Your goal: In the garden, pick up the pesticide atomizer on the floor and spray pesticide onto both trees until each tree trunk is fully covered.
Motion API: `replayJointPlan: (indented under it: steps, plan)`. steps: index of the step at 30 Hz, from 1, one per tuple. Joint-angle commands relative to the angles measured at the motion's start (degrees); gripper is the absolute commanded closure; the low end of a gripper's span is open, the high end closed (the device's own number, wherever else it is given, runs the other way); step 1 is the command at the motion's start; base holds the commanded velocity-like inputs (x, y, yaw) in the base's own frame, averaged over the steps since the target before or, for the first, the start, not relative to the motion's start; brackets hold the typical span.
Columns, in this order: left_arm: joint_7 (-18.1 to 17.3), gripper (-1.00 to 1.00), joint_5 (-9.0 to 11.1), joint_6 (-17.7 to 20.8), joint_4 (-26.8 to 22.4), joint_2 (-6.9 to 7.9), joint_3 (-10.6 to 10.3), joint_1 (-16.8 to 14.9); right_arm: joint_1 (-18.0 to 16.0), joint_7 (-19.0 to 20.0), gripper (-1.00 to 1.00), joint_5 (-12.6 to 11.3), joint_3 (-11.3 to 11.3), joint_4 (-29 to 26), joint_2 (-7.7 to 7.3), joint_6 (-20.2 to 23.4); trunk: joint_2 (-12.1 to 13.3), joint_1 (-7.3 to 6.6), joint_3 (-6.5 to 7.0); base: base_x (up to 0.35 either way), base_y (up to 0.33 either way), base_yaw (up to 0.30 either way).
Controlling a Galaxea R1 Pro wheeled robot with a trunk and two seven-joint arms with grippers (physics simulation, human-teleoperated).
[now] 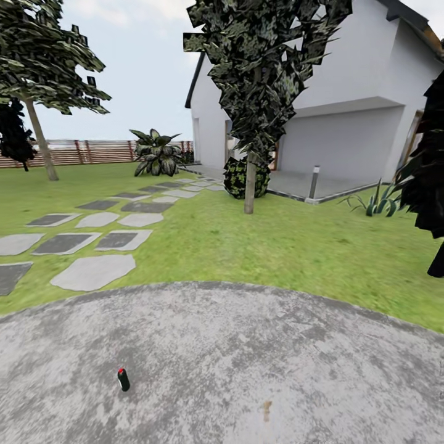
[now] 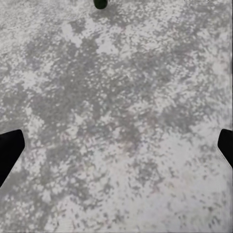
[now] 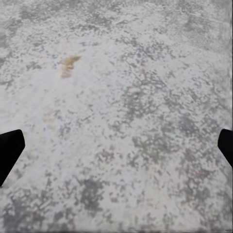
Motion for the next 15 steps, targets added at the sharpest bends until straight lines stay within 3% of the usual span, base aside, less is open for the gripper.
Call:
replayJointPlan:
  steps: [1,7,15]
  plan:
    - [0.1,-1.0,0.0,-0.2,0.0,0.03,0.1,0.0,-0.1,0.0,-1.0,0.0,-0.1,0.1,0.01,-0.2,0.0,-0.01,-0.05,0.0,0.0,-0.296]
    - [0.1,-1.0,0.1,-0.2,0.0,0.08,0.1,0.0,-0.1,0.0,-1.0,0.0,-0.1,0.1,0.01,-0.2,0.0,-0.01,-0.05,0.0,0.0,-0.236]
    - [0.1,-1.0,0.1,-0.2,0.0,0.08,0.1,0.0,-0.1,-0.1,-1.0,0.0,-0.1,0.1,0.01,-0.2,0.0,-0.01,-0.05,0.0,0.0,-0.024]
